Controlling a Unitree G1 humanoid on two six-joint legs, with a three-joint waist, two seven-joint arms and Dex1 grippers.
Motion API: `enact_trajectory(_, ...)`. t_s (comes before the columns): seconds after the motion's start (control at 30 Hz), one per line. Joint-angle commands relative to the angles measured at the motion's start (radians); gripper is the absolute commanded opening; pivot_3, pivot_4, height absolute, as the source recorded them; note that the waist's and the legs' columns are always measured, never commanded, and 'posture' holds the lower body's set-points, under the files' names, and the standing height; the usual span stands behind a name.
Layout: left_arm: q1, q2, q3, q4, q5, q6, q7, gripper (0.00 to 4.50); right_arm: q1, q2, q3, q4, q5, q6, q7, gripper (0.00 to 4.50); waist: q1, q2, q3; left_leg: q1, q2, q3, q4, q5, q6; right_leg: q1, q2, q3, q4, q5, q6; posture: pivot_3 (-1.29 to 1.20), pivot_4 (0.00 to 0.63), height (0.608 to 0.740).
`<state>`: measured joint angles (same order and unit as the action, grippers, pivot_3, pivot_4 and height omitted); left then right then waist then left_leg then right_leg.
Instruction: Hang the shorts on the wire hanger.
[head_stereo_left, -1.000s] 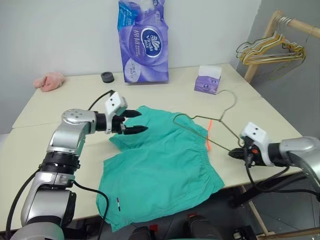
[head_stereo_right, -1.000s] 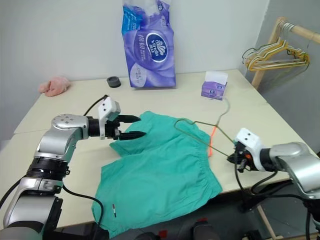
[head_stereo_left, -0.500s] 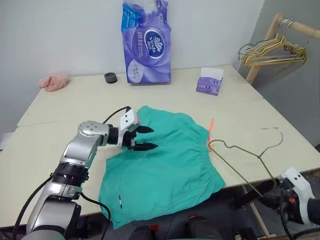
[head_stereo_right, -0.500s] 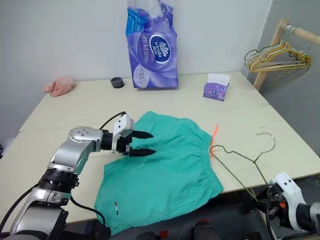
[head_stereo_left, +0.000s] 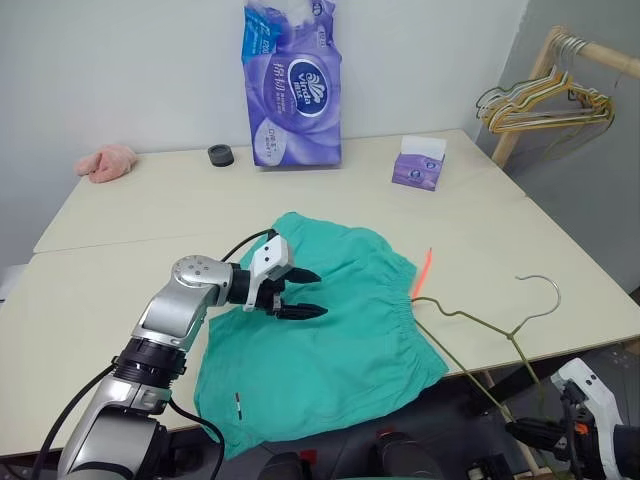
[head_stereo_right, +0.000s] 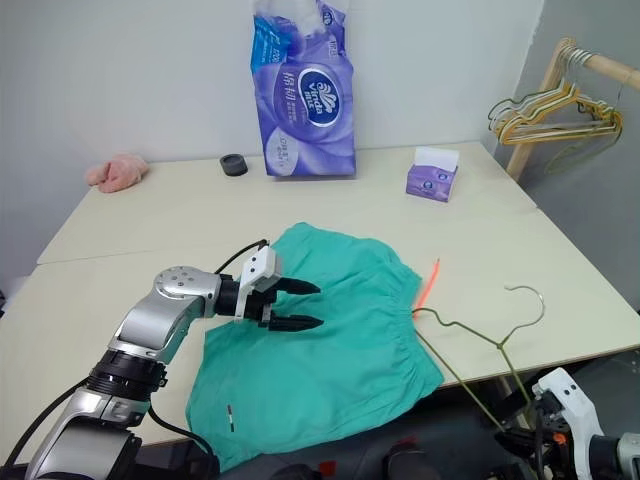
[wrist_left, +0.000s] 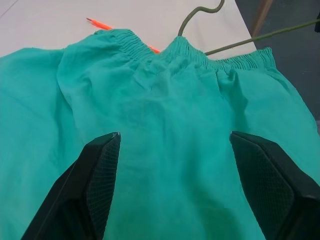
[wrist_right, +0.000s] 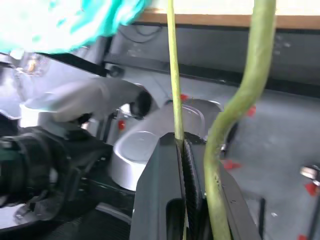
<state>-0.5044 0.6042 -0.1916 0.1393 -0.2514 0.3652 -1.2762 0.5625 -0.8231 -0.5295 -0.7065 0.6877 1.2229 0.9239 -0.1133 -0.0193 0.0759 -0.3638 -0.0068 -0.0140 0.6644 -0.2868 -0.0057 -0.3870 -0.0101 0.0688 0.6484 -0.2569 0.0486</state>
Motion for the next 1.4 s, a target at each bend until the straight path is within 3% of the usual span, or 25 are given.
enact_trajectory(0.03,-0.005,0.002,0.001,-0.031,-0.002,-0.012,0.007,3.69,-0.013,-0.040,-0.018,-0.012,0.048,-0.008,0.033,0.00,0.000,0.000,0.000,0.000,0.000,0.000,0.000,0.000,0.000,0.000,0.000,0.000,0.000,0.000,0.000,-0.17,0.059,0.740)
enact_trajectory(0.2,0.007,0.011,0.009,-0.041,-0.001,-0.015,0.012,3.69,0.019,-0.100,-0.042,-0.007,0.081,-0.017,0.081,0.00,0.002,0.000,0.000,0.000,0.000,0.000,0.000,0.000,0.000,0.000,0.000,0.000,0.000,0.000,0.000,-0.17,0.060,0.740)
enact_trajectory(0.33,0.019,0.013,0.007,-0.055,-0.002,-0.014,0.016,3.69,-0.001,-0.106,0.043,-0.025,0.105,-0.019,0.069,0.00,0.002,-0.001,0.000,0.000,0.000,0.000,0.000,0.000,0.000,0.000,0.000,0.000,0.000,0.000,0.000,-0.17,0.060,0.740)
enact_trajectory(0.6,0.013,0.007,0.001,-0.040,0.004,-0.027,0.018,3.69,-0.163,-0.028,0.191,0.080,0.106,0.056,-0.089,0.00,0.002,-0.002,0.000,0.000,0.000,0.000,0.000,0.000,0.000,0.000,0.000,0.000,0.000,0.000,0.000,-0.17,0.061,0.740)
enact_trajectory(0.87,0.026,0.009,0.003,-0.041,0.005,-0.037,0.023,3.69,-0.172,-0.082,0.163,0.105,0.143,0.056,-0.059,0.00,0.006,-0.002,0.000,-0.001,0.000,-0.001,0.000,0.000,0.000,0.000,0.000,0.000,-0.001,0.000,0.000,-0.16,0.061,0.740)
enact_trajectory(1.2,0.016,-0.002,0.003,-0.024,0.012,-0.048,0.035,3.69,-0.366,-0.063,0.170,0.210,0.158,0.050,-0.107,0.00,0.002,-0.002,0.000,0.000,0.000,0.000,0.000,0.000,0.000,0.000,0.001,0.000,-0.001,0.000,0.000,-0.18,0.062,0.740)
enact_trajectory(1.4,-0.009,-0.017,0.025,0.017,0.015,-0.058,0.070,3.69,-0.480,-0.070,0.255,0.245,0.153,0.059,-0.126,0.00,0.001,-0.002,0.000,-0.001,0.000,-0.001,0.000,0.000,0.000,0.000,0.001,0.000,0.000,0.000,0.000,-0.19,0.059,0.740)
